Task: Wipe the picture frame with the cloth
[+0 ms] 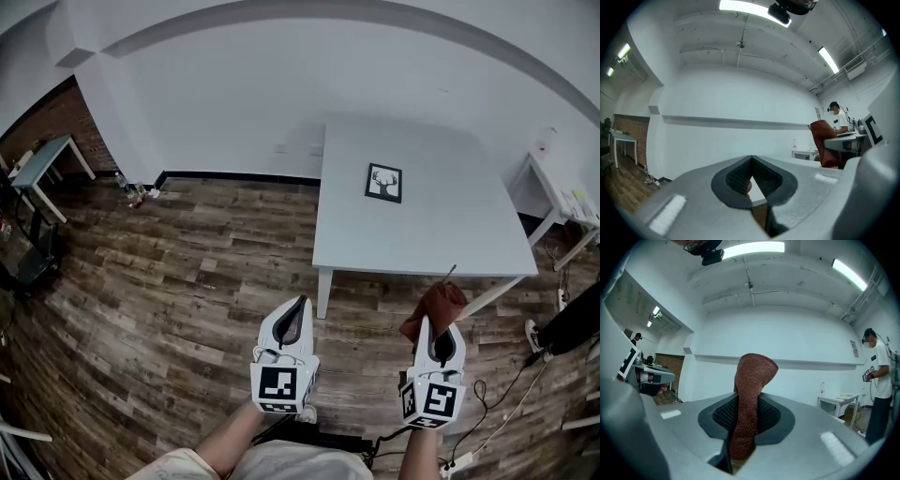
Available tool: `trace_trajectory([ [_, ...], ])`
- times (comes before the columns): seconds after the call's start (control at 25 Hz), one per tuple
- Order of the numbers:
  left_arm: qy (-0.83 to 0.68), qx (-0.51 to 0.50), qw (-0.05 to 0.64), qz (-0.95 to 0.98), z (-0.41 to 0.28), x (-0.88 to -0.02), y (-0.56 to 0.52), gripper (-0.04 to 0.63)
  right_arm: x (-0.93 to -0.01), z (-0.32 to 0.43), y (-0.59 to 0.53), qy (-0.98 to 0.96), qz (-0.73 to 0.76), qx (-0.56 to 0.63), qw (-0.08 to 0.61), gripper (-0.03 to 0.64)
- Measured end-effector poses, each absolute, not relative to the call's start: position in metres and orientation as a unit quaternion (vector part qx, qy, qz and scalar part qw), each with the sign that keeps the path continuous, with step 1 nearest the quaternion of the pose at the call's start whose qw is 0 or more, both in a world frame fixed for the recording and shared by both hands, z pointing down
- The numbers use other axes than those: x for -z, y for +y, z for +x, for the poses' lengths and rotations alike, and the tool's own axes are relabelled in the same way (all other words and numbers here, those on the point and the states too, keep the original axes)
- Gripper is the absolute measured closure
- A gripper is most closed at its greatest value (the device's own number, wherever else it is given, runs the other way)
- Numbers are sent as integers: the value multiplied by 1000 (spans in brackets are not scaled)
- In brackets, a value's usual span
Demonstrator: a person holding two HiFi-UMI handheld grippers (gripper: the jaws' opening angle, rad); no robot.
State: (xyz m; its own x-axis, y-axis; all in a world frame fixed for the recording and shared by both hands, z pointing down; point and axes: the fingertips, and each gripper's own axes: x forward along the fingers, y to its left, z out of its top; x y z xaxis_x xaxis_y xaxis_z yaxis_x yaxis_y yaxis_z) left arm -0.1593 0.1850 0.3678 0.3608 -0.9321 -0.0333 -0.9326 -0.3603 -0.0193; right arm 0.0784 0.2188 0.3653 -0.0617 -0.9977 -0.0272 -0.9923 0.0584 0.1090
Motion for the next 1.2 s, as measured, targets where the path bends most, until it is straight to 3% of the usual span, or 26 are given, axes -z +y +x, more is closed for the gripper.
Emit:
trace_trajectory([
  [0.48,553,-8,27,-833,-146,-363,92,594,-359,84,133,-723,687,63,36,509],
  [1.2,566,-12,19,-824,-30,-357,-121,594,-383,192,-84,-739,672,23,32,509],
])
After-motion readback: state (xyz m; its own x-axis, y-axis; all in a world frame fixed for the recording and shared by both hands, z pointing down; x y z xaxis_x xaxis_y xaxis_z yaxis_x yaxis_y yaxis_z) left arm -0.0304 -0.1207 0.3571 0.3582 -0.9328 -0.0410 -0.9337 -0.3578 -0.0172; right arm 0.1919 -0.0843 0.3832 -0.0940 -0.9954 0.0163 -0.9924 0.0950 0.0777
